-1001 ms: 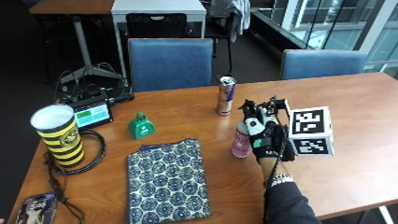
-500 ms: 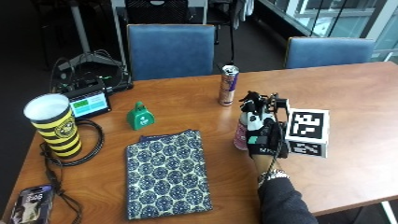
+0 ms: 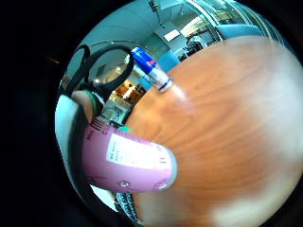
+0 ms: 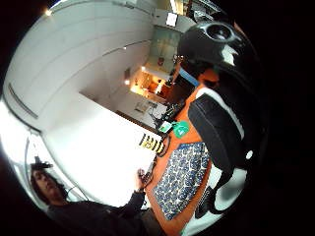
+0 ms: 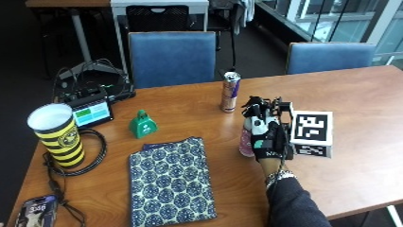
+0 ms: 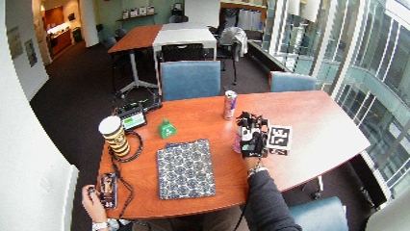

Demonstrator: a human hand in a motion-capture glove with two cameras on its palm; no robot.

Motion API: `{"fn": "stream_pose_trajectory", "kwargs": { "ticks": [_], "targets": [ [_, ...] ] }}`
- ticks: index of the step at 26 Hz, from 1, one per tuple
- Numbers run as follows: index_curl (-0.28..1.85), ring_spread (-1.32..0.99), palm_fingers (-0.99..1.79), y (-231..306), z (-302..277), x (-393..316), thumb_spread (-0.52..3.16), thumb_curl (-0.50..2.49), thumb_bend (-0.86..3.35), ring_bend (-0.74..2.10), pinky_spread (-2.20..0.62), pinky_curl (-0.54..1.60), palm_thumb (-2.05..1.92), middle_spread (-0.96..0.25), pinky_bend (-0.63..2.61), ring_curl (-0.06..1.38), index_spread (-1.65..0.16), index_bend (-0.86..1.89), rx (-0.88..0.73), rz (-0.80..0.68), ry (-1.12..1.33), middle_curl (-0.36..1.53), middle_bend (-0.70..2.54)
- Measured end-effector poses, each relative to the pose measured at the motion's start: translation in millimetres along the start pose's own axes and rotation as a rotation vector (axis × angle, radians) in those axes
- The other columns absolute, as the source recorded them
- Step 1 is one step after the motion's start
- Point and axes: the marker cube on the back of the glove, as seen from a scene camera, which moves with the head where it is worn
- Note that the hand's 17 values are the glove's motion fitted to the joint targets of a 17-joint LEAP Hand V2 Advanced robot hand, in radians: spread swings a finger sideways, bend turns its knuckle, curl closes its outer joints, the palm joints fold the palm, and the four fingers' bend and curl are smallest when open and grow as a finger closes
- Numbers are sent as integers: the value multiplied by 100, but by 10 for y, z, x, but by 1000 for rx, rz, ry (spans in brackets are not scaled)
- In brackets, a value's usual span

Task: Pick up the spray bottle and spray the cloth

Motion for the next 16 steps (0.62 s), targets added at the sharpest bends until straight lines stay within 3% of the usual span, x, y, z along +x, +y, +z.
{"fn": "stream_pose_trajectory", "kwargs": {
  "ticks": [9, 16],
  "targets": [
    [47, -20, 143, -313, -206, -492, 148, 22, 0, 52, -27, 38, 60, -23, 37, 44, -29, 19, -14, -139, 41, 52, 52],
    [49, -20, 146, -544, -185, -1091, 149, 21, 0, 60, -31, 39, 62, -23, 39, 46, -29, 22, -207, -360, 227, 54, 58]
  ]
}}
